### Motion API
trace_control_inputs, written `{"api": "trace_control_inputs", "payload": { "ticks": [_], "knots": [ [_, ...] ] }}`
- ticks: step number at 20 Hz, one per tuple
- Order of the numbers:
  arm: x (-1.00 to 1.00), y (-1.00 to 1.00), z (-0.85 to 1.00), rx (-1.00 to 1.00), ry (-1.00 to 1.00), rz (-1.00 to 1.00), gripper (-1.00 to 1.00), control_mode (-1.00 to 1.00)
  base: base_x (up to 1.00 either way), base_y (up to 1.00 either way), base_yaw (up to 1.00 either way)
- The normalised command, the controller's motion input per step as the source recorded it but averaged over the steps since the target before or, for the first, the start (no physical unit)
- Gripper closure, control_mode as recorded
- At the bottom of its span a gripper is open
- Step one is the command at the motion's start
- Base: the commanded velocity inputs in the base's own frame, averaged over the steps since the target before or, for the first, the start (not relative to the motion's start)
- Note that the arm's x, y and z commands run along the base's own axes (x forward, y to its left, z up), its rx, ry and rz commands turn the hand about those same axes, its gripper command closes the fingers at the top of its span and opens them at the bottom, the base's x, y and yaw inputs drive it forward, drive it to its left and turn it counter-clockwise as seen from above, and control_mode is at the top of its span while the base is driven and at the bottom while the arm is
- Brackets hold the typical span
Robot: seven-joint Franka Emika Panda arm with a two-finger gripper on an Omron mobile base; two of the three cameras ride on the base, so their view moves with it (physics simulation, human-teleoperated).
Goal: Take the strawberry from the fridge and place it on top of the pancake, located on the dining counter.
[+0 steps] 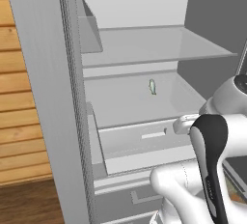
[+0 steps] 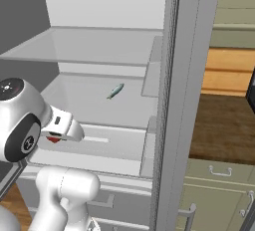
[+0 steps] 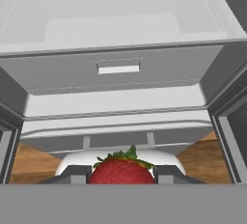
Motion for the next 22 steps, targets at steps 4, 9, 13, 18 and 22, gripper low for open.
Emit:
{"api": "trace_control_inputs", "payload": {
  "ticks": [4, 9, 13, 18, 22],
  "knots": [
    [0.00, 0.00, 0.00, 0.00, 0.00, 0.00, 1.00, 1.00, -0.16, 0.00, 0.04],
    [0.00, 0.00, 0.00, 0.00, 0.00, 0.00, 1.00, 1.00, -0.36, -0.02, 0.12],
    [0.00, 0.00, 0.00, 0.00, 0.00, 0.00, 1.00, 1.00, -0.36, -0.28, 0.22],
    [0.00, 0.00, 0.00, 0.00, 0.00, 0.00, 1.00, 1.00, -0.29, -0.42, 0.39],
    [0.00, 0.00, 0.00, 0.00, 0.00, 0.00, 1.00, 1.00, -0.39, -0.23, 0.54]
  ]
}}
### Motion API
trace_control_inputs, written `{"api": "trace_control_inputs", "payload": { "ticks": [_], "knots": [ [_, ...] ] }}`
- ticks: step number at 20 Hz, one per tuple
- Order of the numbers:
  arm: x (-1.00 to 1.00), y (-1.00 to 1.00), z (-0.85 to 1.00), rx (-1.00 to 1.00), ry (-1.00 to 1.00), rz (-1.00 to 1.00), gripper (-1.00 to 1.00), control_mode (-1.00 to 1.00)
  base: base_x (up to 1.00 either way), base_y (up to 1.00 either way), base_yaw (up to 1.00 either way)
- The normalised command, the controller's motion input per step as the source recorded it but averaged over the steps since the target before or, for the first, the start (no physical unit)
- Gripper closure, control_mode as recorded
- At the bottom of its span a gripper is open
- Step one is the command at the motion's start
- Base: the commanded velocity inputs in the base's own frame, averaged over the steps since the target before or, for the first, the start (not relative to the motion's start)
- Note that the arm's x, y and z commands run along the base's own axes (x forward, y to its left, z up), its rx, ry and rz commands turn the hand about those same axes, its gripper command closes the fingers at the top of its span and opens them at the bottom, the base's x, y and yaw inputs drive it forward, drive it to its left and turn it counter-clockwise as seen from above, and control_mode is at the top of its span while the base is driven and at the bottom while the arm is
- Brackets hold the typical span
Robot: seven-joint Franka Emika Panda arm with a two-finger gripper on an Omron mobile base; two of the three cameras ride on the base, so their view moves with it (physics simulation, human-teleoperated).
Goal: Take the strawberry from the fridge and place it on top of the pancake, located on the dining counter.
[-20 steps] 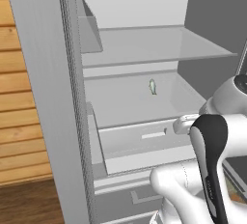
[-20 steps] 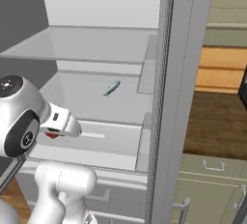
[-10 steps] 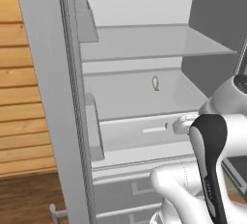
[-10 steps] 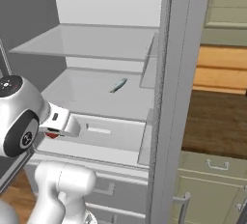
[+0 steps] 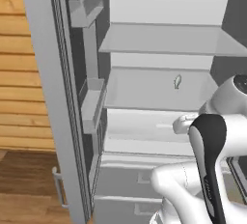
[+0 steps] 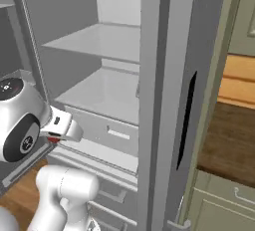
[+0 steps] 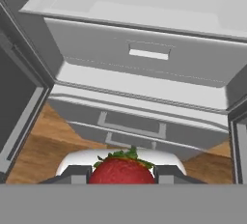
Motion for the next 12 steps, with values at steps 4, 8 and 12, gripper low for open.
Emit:
{"api": "trace_control_inputs", "payload": {
  "ticks": [4, 8, 12],
  "knots": [
    [0.00, 0.00, 0.00, 0.00, 0.00, 0.00, 1.00, 1.00, -0.77, -0.14, 0.52],
    [0.00, 0.00, 0.00, 0.00, 0.00, 0.00, 1.00, 1.00, -0.88, 0.00, 0.47],
    [0.00, 0.00, 0.00, 0.00, 0.00, 0.00, 1.00, 1.00, -0.82, 0.00, 0.45]
  ]
}}
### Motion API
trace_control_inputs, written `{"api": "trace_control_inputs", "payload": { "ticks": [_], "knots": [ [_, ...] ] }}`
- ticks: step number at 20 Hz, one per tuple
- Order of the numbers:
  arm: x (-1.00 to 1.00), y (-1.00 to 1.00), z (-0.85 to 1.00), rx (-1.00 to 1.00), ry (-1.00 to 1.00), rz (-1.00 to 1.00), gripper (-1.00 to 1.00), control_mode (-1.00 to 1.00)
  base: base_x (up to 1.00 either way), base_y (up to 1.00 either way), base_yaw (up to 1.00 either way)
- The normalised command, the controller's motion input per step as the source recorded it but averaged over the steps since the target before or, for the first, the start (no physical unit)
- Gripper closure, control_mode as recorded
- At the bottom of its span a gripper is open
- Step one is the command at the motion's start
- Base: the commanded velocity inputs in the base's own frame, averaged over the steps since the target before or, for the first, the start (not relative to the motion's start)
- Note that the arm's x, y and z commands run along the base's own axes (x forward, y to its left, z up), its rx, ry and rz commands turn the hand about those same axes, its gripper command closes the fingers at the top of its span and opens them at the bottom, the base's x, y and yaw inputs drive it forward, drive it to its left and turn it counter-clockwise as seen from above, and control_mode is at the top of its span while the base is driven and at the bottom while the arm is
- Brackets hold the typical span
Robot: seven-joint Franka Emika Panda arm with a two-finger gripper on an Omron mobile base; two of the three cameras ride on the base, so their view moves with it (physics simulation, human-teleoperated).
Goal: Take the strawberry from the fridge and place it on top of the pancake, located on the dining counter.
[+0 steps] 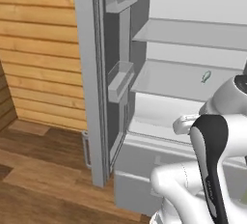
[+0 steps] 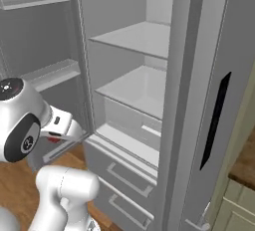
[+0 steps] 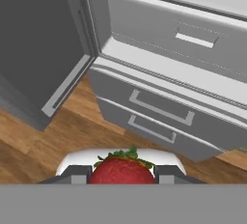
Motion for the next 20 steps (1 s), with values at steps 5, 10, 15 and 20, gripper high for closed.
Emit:
{"api": "trace_control_inputs", "payload": {
  "ticks": [5, 10, 15, 20],
  "knots": [
    [0.00, 0.00, 0.00, 0.00, 0.00, 0.00, 1.00, 1.00, -0.79, 0.00, 0.53],
    [0.00, 0.00, 0.00, 0.00, 0.00, 0.00, 1.00, 1.00, -0.93, 0.00, 0.66],
    [0.00, 0.00, 0.00, 0.00, 0.00, 0.00, 1.00, 1.00, -1.00, 0.00, 0.68],
    [0.00, 0.00, 0.00, 0.00, 0.00, 0.00, 1.00, 1.00, -0.88, -0.06, 0.76]
  ]
}}
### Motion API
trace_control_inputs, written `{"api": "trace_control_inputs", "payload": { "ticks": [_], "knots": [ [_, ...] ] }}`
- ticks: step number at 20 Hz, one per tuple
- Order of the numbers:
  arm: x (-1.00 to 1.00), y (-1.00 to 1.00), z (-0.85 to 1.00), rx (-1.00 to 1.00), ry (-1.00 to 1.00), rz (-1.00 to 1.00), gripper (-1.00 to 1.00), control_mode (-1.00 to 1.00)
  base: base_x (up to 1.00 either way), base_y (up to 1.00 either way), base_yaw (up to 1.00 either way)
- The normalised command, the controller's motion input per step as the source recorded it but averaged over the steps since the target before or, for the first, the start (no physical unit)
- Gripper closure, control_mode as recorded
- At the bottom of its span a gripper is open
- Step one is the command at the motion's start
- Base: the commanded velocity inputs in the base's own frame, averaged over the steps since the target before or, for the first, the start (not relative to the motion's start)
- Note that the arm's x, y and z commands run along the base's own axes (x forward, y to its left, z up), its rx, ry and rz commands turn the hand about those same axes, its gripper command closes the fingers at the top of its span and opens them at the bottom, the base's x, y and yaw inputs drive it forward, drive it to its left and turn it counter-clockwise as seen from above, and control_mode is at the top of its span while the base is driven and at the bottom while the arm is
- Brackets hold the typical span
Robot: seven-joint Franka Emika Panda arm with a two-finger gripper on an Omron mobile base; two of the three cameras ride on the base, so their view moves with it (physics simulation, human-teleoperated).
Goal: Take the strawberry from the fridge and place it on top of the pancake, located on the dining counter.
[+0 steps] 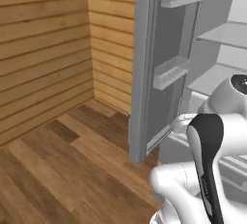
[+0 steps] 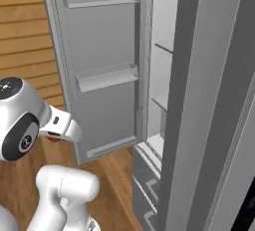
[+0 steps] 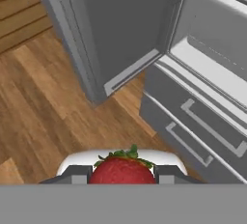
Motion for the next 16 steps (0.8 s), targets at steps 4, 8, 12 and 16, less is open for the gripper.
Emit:
{"api": "trace_control_inputs", "payload": {
  "ticks": [4, 8, 12, 16],
  "knots": [
    [0.00, 0.00, 0.00, 0.00, 0.00, 0.00, 1.00, 1.00, -1.00, 0.00, 0.74],
    [0.00, 0.00, 0.00, 0.00, 0.00, 0.00, 1.00, 1.00, -0.81, 0.13, 0.68],
    [0.00, 0.00, 0.00, 0.00, 0.00, 0.00, 1.00, 1.00, -0.23, 0.28, 0.56],
    [0.00, 0.00, 0.00, 0.00, 0.00, 0.00, 1.00, 1.00, 0.00, 0.23, 0.38]
  ]
}}
